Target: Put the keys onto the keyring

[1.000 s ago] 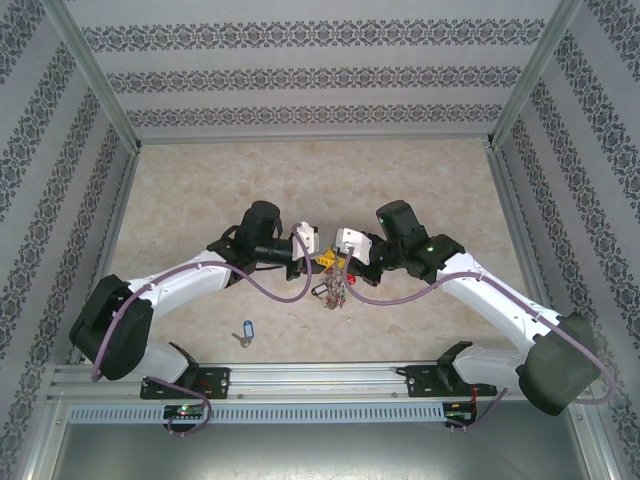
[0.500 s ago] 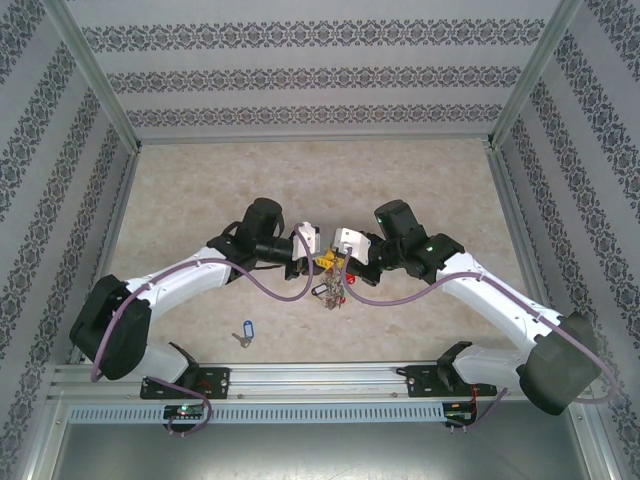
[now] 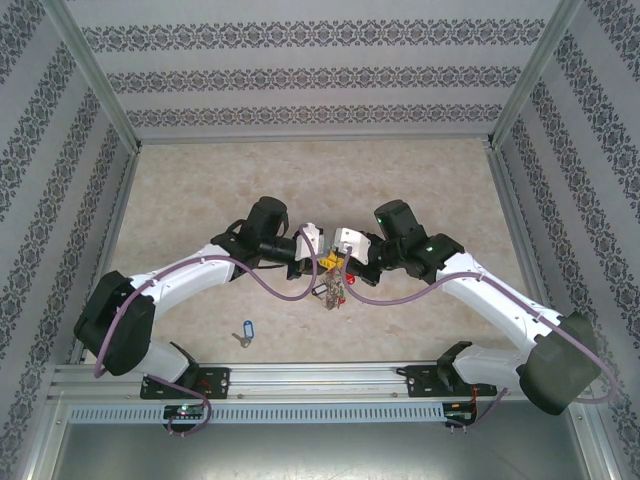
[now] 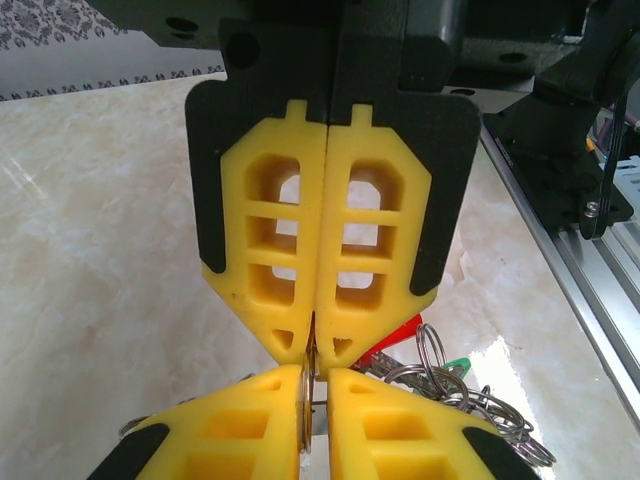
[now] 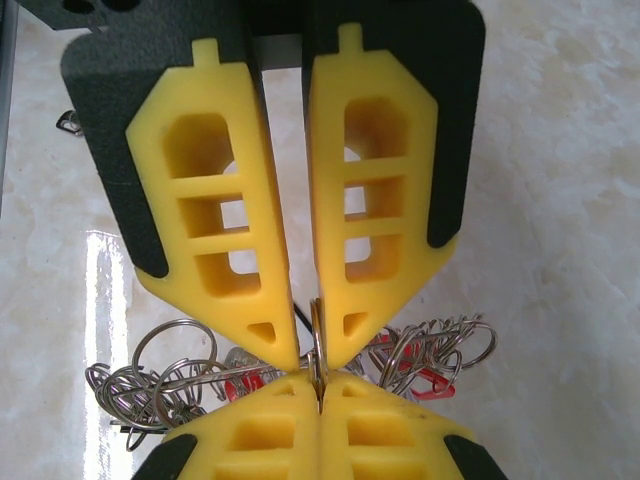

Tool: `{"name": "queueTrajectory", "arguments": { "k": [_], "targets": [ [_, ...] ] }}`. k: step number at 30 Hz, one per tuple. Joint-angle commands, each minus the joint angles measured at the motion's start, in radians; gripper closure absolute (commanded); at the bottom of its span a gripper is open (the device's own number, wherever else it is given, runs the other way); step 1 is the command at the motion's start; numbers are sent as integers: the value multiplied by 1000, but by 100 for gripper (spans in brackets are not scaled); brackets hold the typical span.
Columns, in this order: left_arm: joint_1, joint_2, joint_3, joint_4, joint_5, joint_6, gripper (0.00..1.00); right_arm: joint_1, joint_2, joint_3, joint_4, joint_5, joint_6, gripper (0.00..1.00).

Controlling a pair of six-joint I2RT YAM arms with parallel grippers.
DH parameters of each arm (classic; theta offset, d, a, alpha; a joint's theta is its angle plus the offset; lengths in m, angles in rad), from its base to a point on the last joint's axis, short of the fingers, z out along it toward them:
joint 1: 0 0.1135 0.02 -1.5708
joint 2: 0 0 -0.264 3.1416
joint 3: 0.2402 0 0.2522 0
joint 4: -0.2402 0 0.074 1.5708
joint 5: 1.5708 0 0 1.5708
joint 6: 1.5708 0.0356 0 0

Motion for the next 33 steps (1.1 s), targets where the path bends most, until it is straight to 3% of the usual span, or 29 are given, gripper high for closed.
{"name": "queueTrajectory", "arguments": {
  "k": [1,5,6,12,18,28,33],
  "targets": [
    [-13,13,29,-55,7,41,84,9,-19,28,44,-20,21,97],
    [-13,19,42,-58,7,37,93,9,-20,26,45,-23,23,97],
    [-13,22,42,-52,6,35,100,8,-21,26,45,-23,25,96],
    [-13,7,-28,120,-23,-57,100,-13,-51,-24,74,-4,50,81],
    [-12,6,-115,355,-18,-189,100,-59,-59,-105,85,-32,56,77],
    [-12,12,-131,407,-18,-229,100,-68,-43,-110,158,-134,138,67],
    [-12,9,-127,389,-21,-215,100,-71,-26,-107,165,-132,150,68]
  ]
}}
